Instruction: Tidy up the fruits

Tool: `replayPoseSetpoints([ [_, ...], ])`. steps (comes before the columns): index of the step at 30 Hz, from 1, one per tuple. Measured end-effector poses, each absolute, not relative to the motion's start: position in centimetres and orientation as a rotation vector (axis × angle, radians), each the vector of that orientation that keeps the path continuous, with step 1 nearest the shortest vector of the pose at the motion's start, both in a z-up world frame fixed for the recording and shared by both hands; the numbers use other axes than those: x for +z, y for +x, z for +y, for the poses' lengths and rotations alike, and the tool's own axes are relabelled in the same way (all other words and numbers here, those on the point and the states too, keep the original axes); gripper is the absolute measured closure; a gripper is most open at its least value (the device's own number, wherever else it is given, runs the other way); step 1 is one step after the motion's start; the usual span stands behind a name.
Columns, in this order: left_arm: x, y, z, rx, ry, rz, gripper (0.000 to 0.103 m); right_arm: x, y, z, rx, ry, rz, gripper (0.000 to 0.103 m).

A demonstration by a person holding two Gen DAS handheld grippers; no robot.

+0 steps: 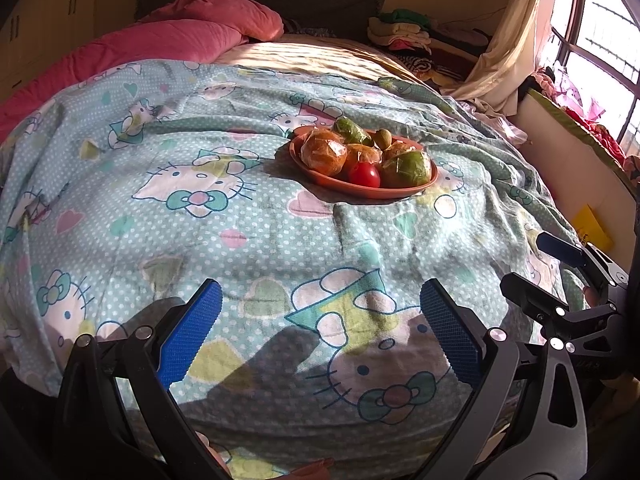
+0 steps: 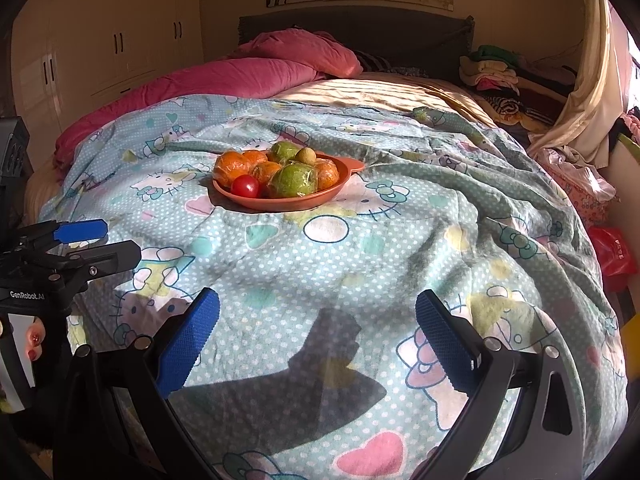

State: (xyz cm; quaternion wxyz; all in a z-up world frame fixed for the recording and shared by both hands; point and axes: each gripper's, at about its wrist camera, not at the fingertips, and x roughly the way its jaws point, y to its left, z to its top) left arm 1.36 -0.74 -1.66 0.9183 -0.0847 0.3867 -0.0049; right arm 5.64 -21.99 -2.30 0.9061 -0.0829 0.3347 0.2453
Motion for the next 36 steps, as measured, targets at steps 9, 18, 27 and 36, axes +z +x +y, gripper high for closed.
replayPoseSetpoints([
  [9, -1.88, 1.37, -0.84, -0.011, -0.167, 0.805, 0.010, -2.52, 5.70, -21.88, 0.505, -0.174, 0.696, 0.005],
  [18, -1.84, 1.39, -0.81, -0.010, -0.169, 0.809, 0.010, -2.74, 5.80, -21.79, 0.509, -0.177, 0.702, 0.005],
  [27, -1.80, 1.41, -0.85, -0.016, -0.172, 0.816, 0.010, -2.78, 5.79, -21.78, 0.507, -0.179, 0.704, 0.005],
  [36, -1.58, 1.34, -0.93, -0.016, -0.161, 0.807, 0.010, -2.67, 5.82, -22.01, 0.505, -0.170, 0.701, 0.005],
])
